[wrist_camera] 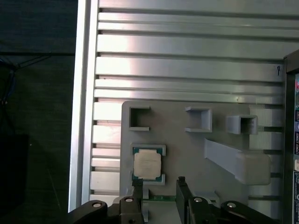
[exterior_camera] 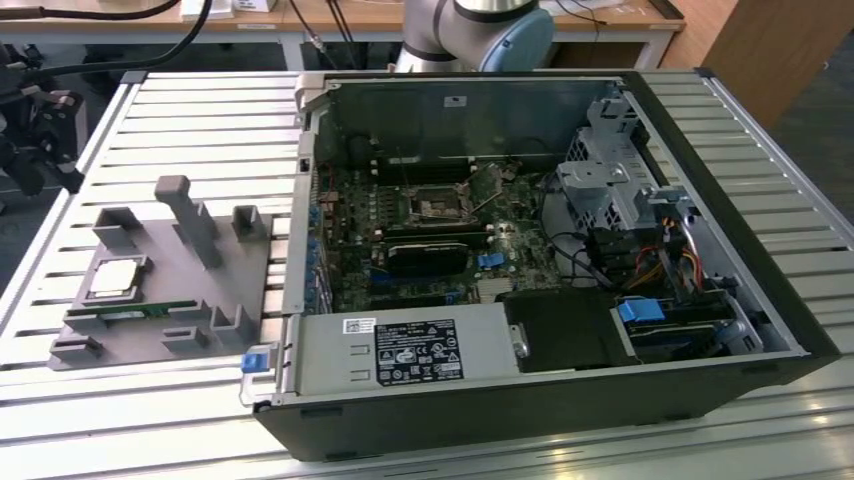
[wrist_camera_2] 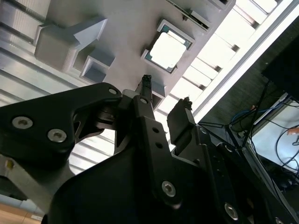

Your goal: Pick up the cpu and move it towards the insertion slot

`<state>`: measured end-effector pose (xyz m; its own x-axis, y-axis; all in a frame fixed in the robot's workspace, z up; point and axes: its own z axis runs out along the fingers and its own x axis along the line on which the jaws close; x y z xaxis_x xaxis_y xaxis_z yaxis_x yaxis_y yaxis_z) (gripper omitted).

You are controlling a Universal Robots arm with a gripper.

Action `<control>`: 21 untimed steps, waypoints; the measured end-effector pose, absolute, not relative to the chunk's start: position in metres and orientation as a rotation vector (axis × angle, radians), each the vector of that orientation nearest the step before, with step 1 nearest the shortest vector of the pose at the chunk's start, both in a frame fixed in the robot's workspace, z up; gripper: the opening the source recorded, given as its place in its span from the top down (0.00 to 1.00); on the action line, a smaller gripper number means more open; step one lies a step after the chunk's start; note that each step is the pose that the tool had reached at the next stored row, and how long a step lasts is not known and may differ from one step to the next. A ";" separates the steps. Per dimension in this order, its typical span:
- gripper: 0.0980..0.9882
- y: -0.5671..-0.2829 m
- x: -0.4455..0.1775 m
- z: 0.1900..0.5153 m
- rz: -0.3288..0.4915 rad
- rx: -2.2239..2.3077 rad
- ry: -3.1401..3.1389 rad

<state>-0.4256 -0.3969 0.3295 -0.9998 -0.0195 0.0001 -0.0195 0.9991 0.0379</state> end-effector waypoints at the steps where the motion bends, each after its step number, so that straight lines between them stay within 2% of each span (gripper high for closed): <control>1: 0.64 -0.397 -0.426 0.329 -0.060 0.031 -3.140; 21: 0.64 -0.398 -0.428 0.309 -0.060 0.031 -3.140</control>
